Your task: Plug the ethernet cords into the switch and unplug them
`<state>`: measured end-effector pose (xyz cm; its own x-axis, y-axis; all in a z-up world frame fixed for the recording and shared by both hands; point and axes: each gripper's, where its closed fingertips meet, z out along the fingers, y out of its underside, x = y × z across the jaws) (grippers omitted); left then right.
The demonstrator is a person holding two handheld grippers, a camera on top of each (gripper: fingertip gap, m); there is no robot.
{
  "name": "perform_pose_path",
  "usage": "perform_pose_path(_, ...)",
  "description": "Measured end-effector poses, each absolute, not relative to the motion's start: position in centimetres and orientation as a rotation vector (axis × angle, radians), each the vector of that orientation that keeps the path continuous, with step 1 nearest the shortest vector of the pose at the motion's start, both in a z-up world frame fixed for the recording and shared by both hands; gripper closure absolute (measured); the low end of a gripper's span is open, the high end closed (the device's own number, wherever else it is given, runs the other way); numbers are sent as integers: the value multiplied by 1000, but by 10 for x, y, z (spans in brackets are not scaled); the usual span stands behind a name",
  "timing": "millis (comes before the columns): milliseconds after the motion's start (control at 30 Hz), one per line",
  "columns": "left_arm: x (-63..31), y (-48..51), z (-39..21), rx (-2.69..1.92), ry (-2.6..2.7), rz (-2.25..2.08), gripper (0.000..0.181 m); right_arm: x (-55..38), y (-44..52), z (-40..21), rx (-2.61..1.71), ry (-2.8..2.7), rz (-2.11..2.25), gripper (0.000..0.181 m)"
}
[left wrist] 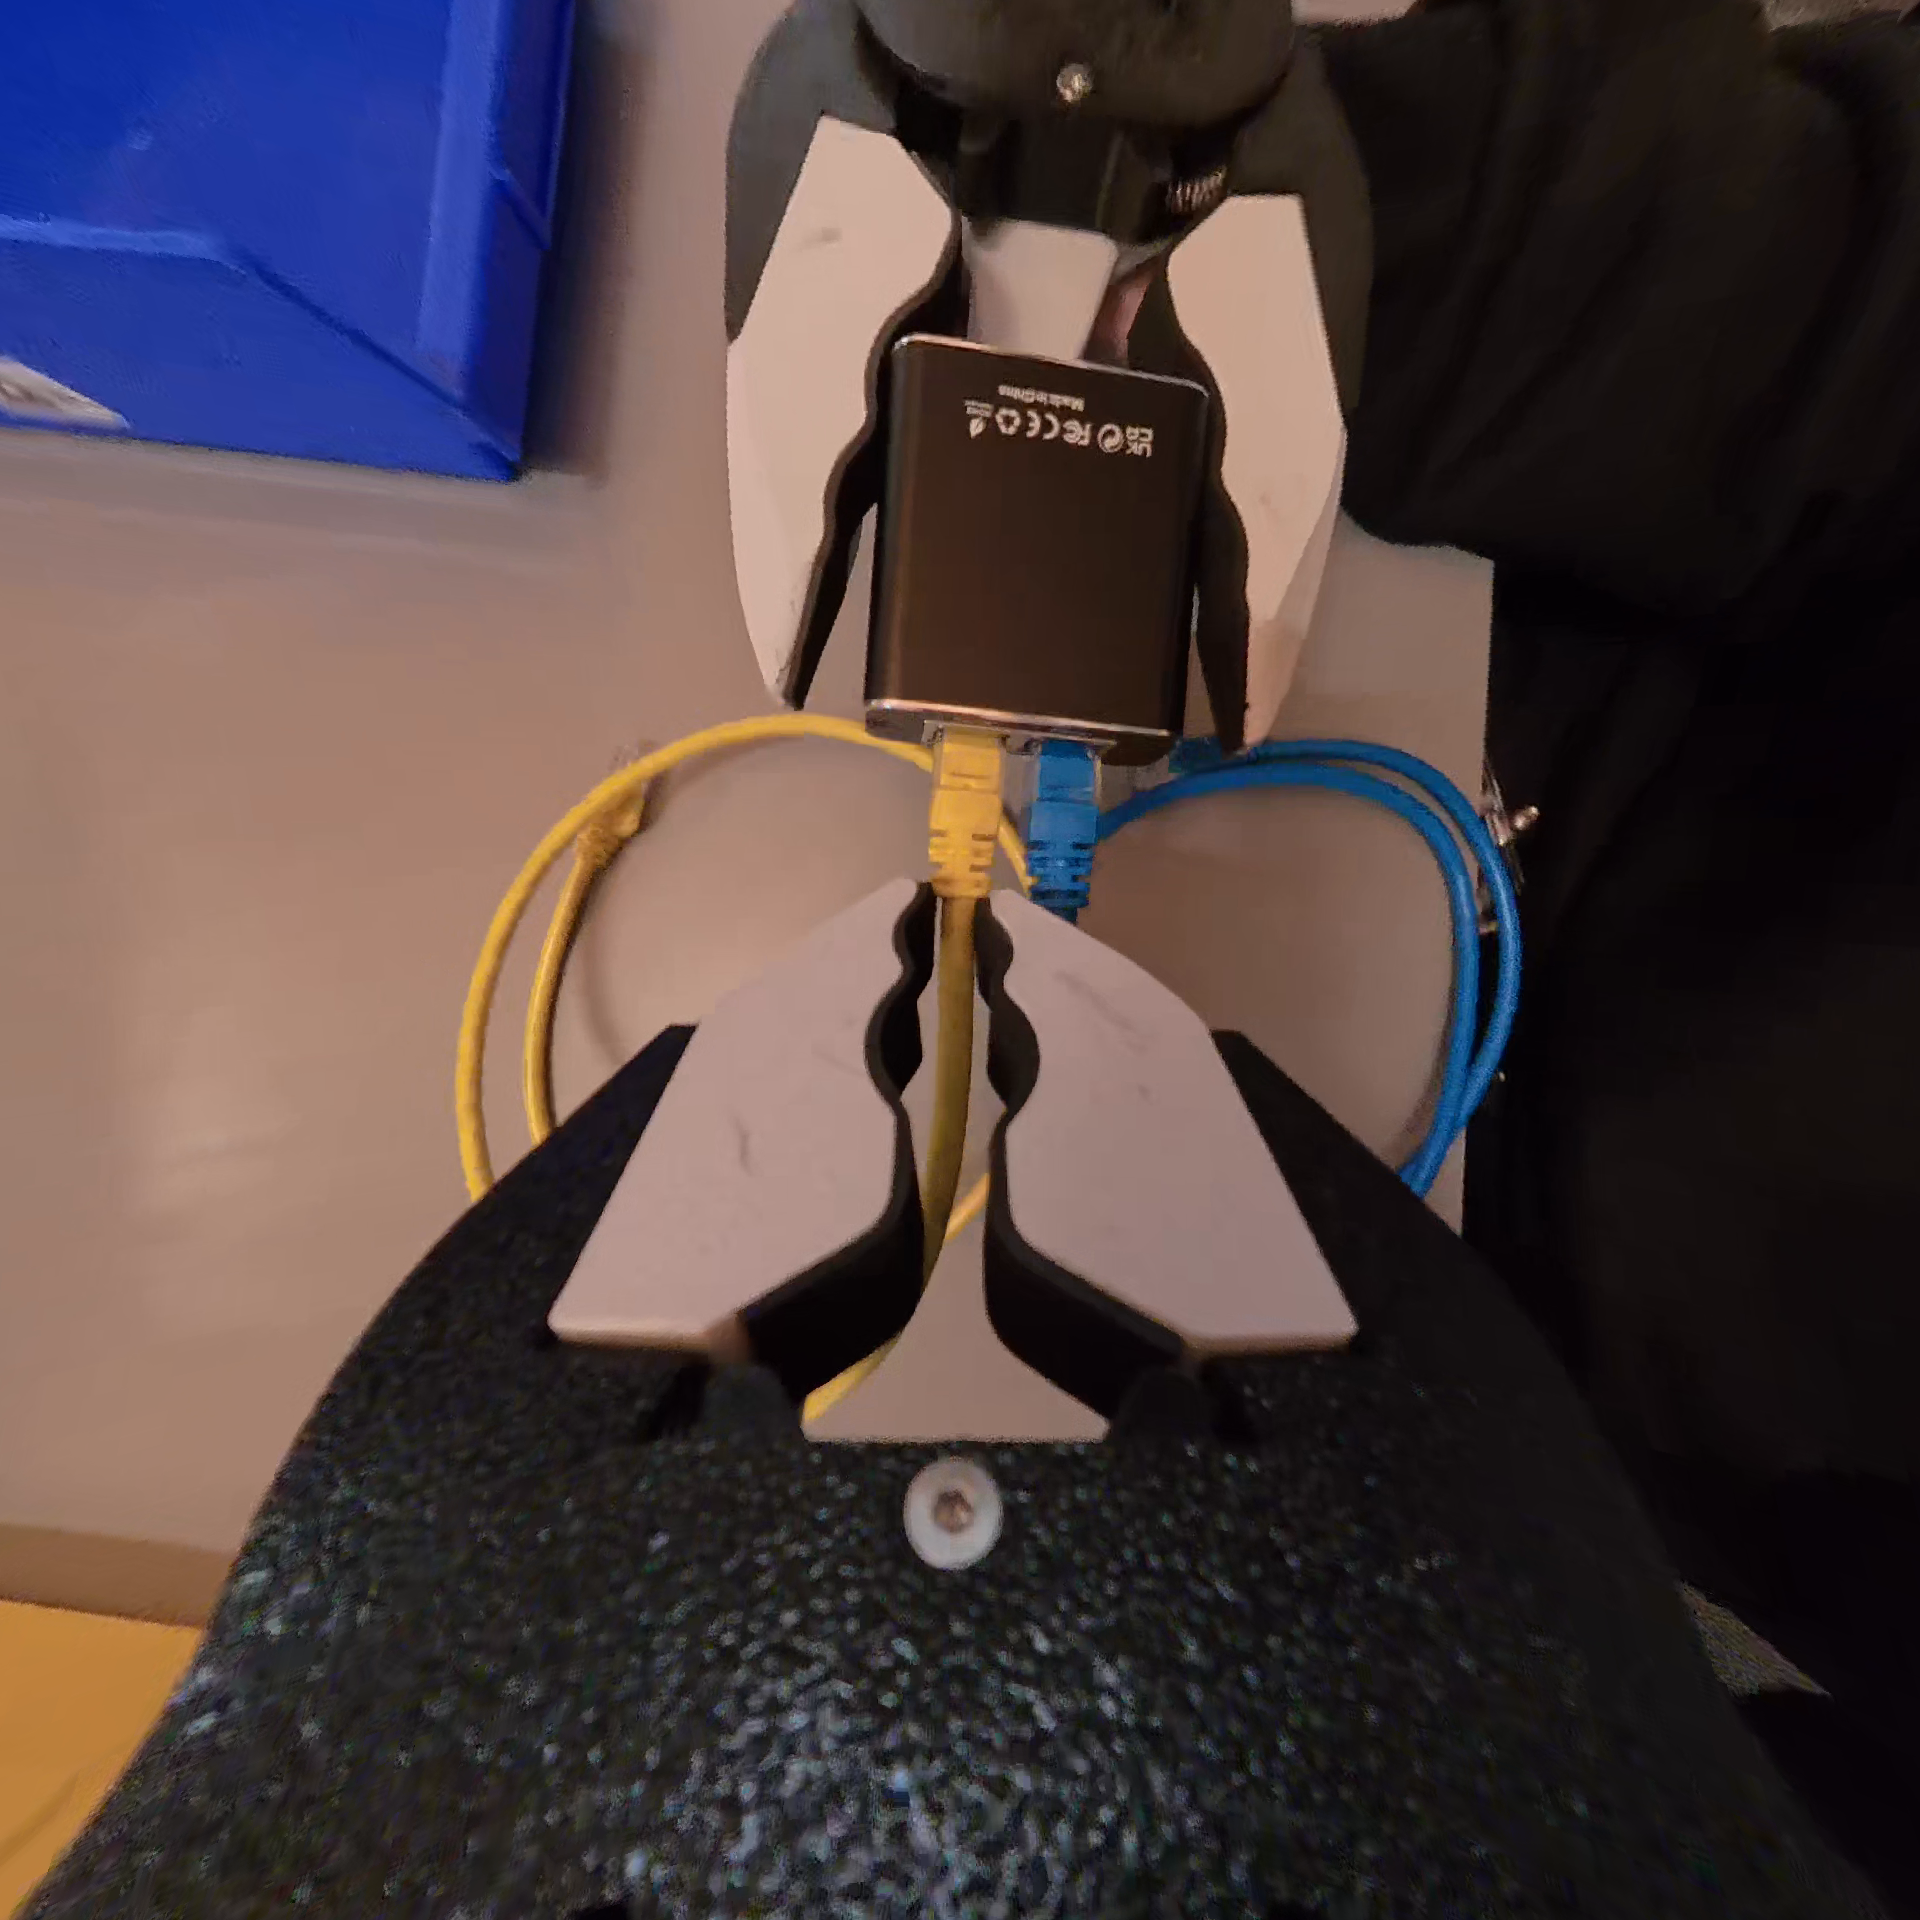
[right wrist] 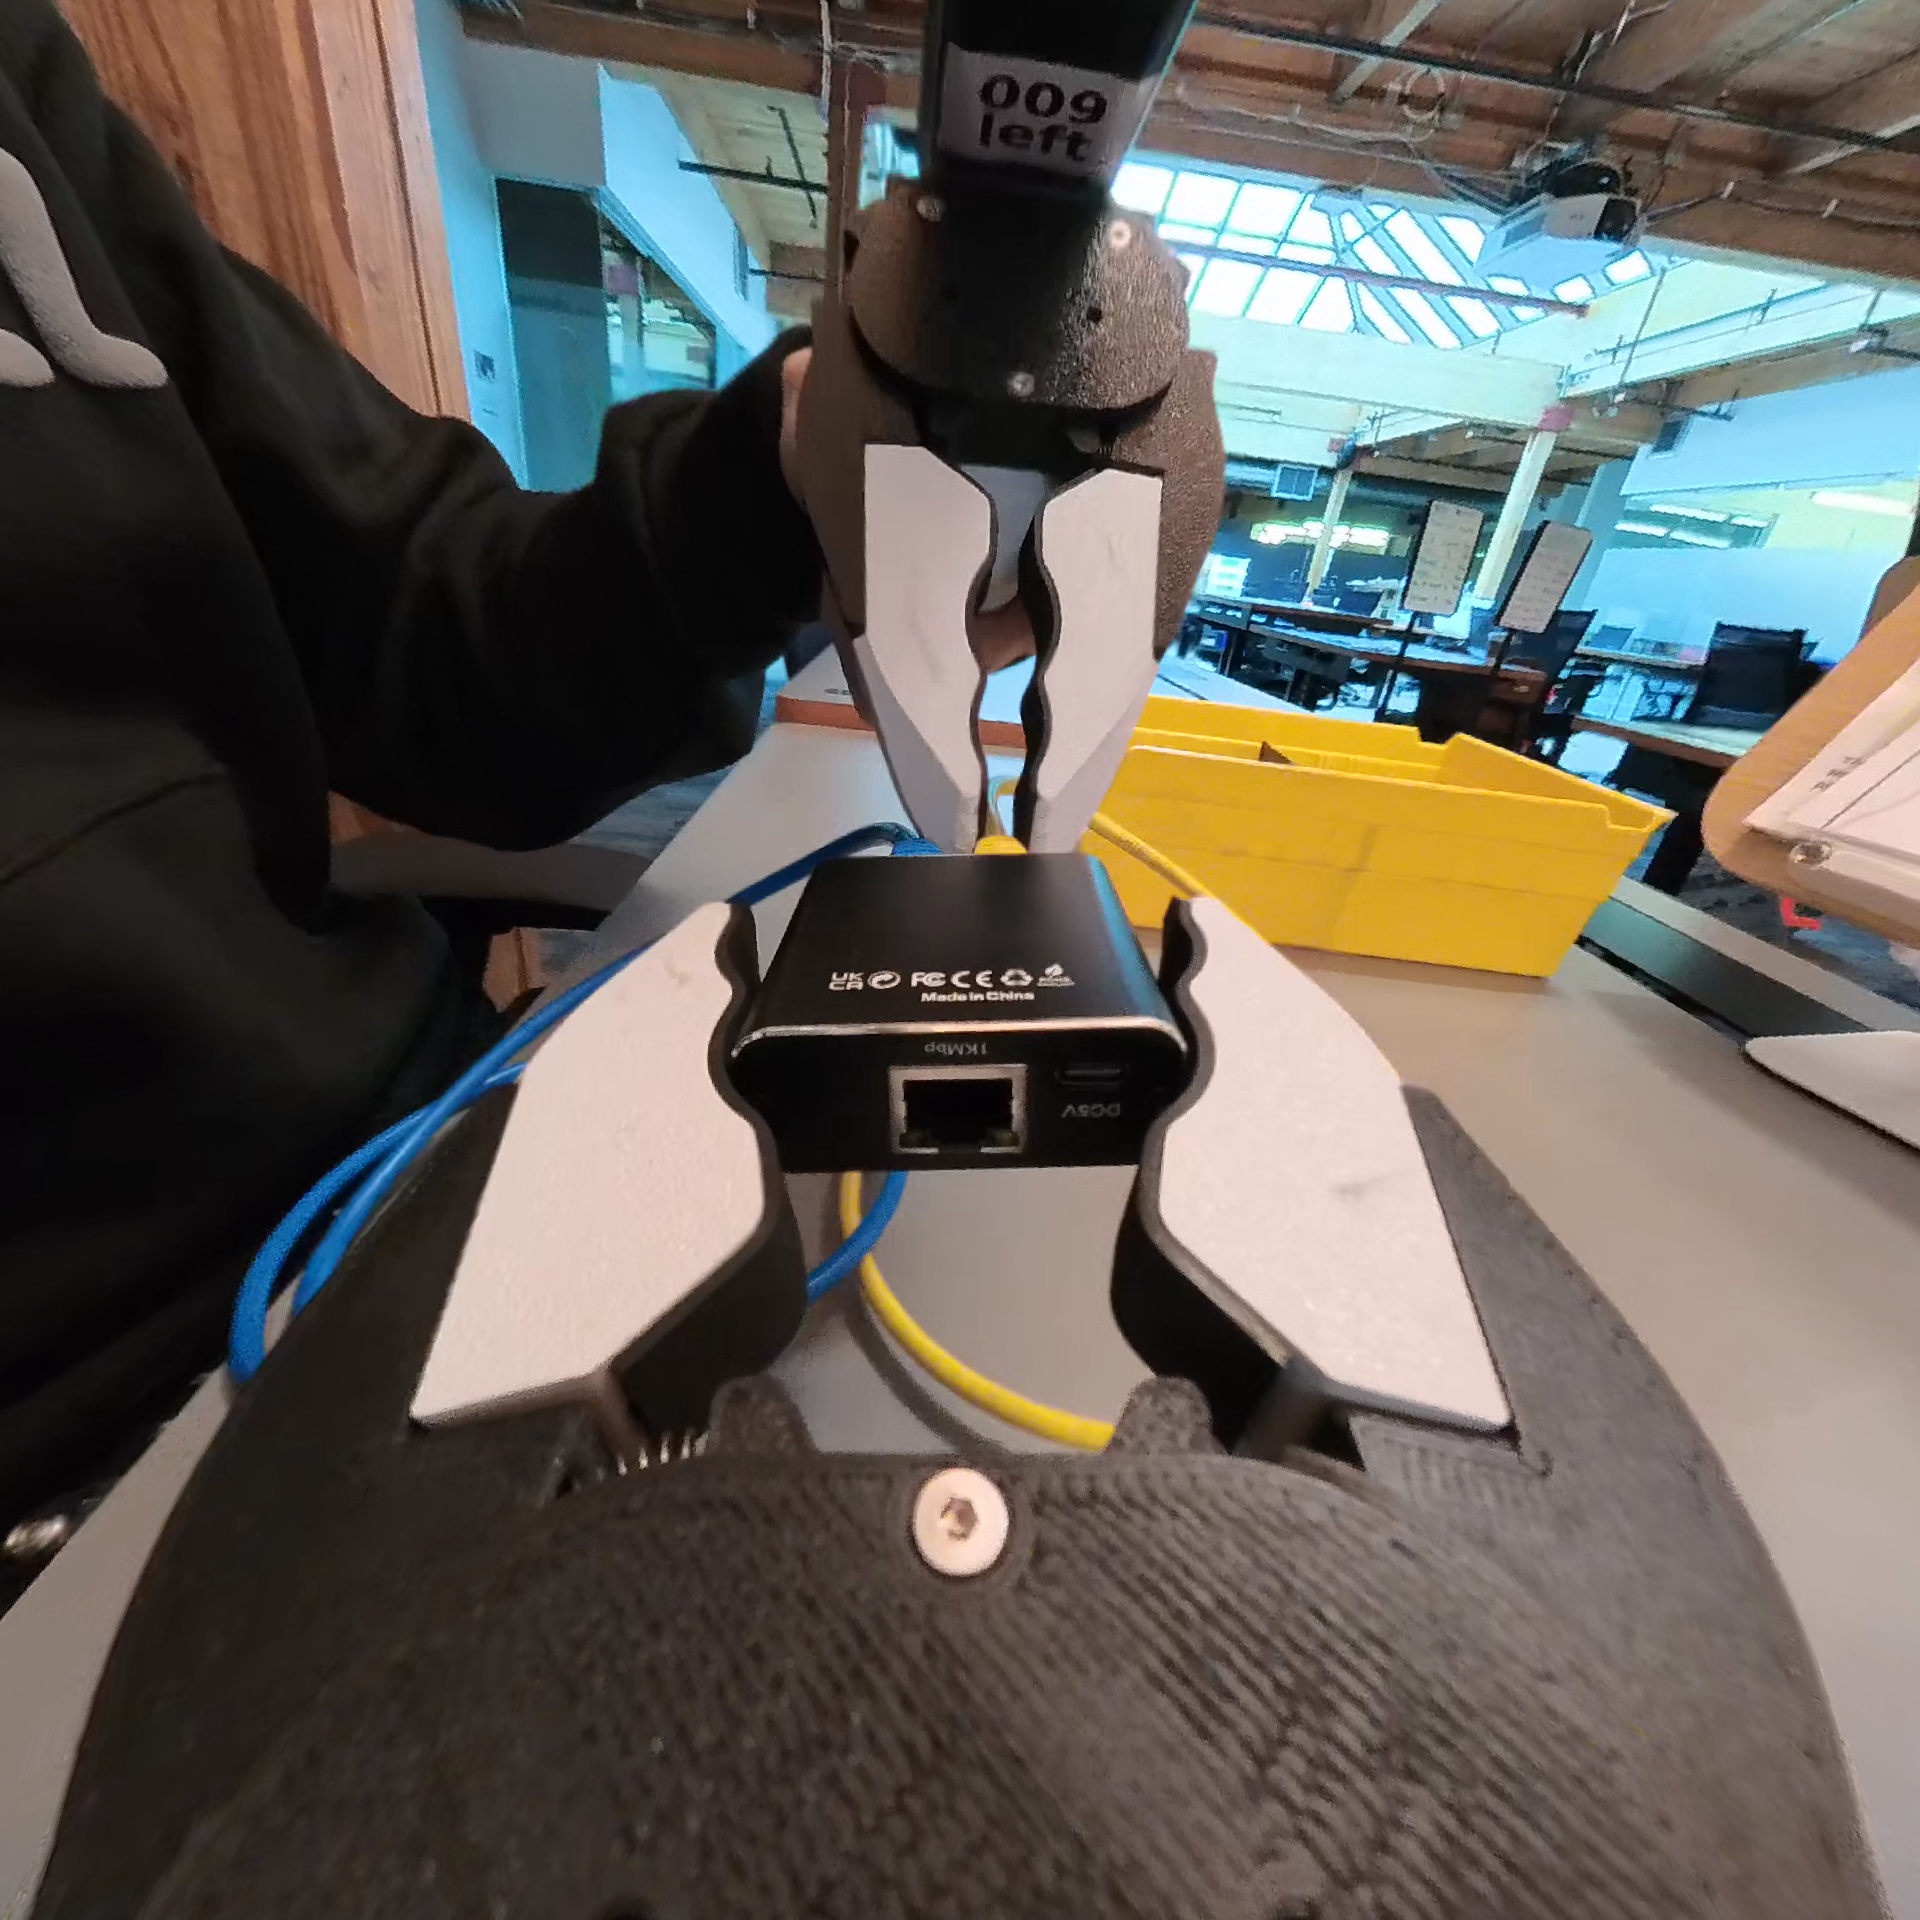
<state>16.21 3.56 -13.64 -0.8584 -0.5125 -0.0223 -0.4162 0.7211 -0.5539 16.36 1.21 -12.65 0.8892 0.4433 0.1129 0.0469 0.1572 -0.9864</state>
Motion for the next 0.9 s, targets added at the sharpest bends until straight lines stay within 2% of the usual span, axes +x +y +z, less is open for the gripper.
perform_pose_path(67,166,32,-118,-759,2631,-994,174,165,8,-115,-1339,-423,278,106)
perform_pose_path(100,170,35,-103,-776,2514,-1086,168,169,6,-107,-1295,-399,264,106)
perform_pose_path(167,178,56,-69,-804,2237,-1198,142,179,0,-100,-1262,-362,220,106)
perform_pose_path(267,178,124,-50,-923,1853,-1184,139,192,-10,-82,-1181,-296,155,106)
perform_pose_path(333,173,168,-74,-1066,1736,-1157,135,195,-13,-69,-1147,-279,107,106)
perform_pose_path(400,165,195,-113,-1238,1697,-1169,121,197,-12,-56,-1147,-279,45,106)
perform_pose_path(533,154,199,-161,-1303,1666,-1251,121,196,-8,-17,-1130,-326,-30,107)
perform_pose_path(700,156,183,-189,-1247,1757,-1227,120,218,-12,54,-1119,-360,-117,107)
perform_pose_path(900,161,179,-191,-1234,1788,-1214,119,263,-26,125,-1130,-334,-307,106)
